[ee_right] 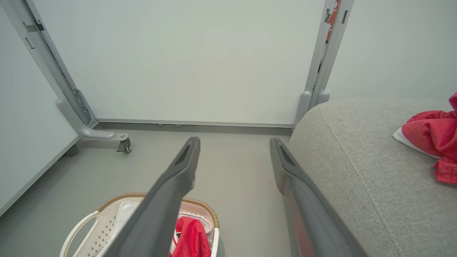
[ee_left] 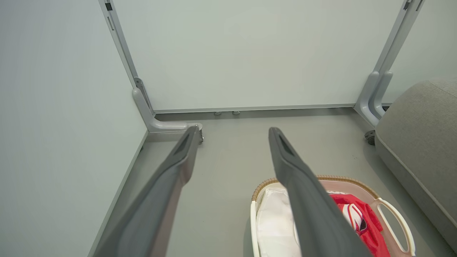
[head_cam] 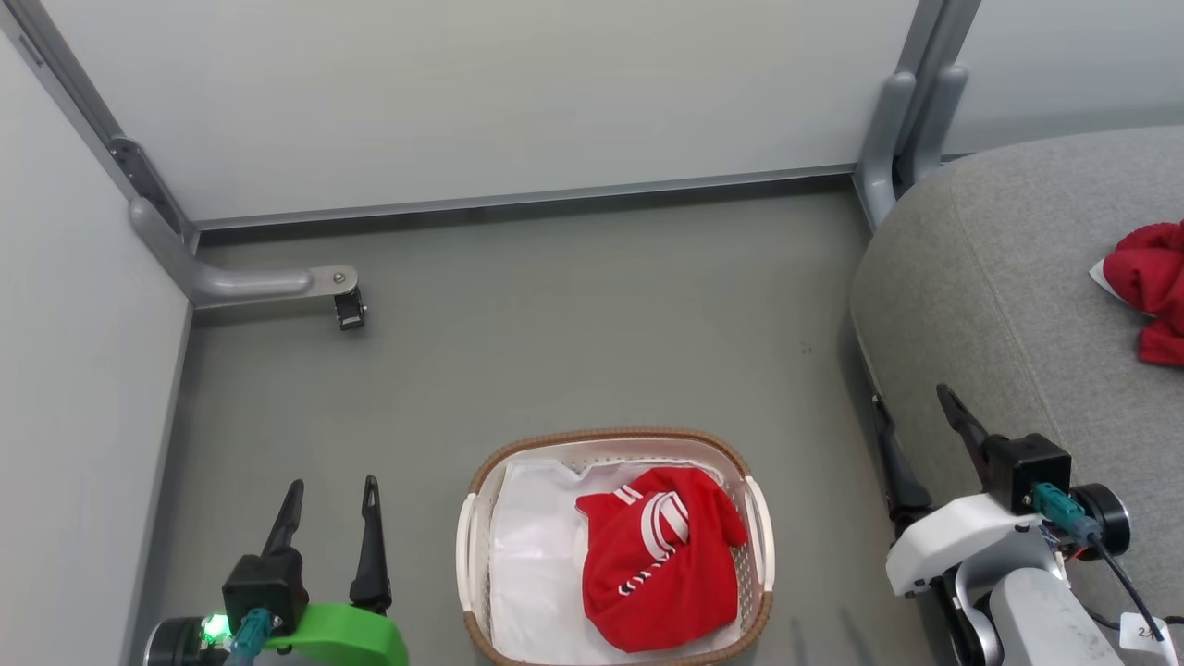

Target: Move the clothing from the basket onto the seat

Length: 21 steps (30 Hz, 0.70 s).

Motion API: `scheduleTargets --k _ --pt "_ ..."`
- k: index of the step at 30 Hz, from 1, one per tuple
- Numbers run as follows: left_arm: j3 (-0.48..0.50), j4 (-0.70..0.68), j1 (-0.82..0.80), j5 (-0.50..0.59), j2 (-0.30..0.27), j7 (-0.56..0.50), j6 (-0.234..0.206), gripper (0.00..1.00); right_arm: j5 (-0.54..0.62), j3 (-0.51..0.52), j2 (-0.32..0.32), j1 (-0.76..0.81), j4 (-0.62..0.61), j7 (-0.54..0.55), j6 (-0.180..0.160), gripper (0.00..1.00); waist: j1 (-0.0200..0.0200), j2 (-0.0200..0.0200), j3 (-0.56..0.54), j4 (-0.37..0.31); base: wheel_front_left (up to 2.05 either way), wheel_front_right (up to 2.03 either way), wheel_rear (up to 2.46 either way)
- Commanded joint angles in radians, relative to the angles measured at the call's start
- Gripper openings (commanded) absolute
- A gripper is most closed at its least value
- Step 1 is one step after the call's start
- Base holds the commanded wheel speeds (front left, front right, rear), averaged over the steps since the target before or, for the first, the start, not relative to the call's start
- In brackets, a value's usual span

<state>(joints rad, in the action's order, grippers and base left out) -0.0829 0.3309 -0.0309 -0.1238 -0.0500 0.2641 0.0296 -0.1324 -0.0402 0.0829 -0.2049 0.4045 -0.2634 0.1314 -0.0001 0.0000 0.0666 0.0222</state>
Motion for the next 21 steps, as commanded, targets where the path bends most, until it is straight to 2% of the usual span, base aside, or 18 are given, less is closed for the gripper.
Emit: scheduleTargets --k 1,13,21 --pt "0.000 -0.005 0.021 -0.001 -0.001 0.000 -0.001 1.00 -0.003 -0.003 0.001 0.018 -0.001 -0.002 -0.001 1.00 0.0001 0.0000 -0.016 -0.007 0.00 0.00 0.00" --pt "-0.013 -0.043 0.047 0.002 -0.001 0.000 -0.012 1.00 -0.004 -0.016 -0.013 0.018 -0.010 -0.002 -0.001 1.00 0.0001 0.0000 -0.018 -0.016 0.00 0.00 0.00" --pt "-0.045 -0.015 0.009 -0.030 -0.001 0.000 -0.011 1.00 -0.010 -0.031 -0.009 -0.023 -0.038 -0.002 -0.001 1.00 0.0001 0.0000 0.033 -0.039 0.00 0.00 0.00"
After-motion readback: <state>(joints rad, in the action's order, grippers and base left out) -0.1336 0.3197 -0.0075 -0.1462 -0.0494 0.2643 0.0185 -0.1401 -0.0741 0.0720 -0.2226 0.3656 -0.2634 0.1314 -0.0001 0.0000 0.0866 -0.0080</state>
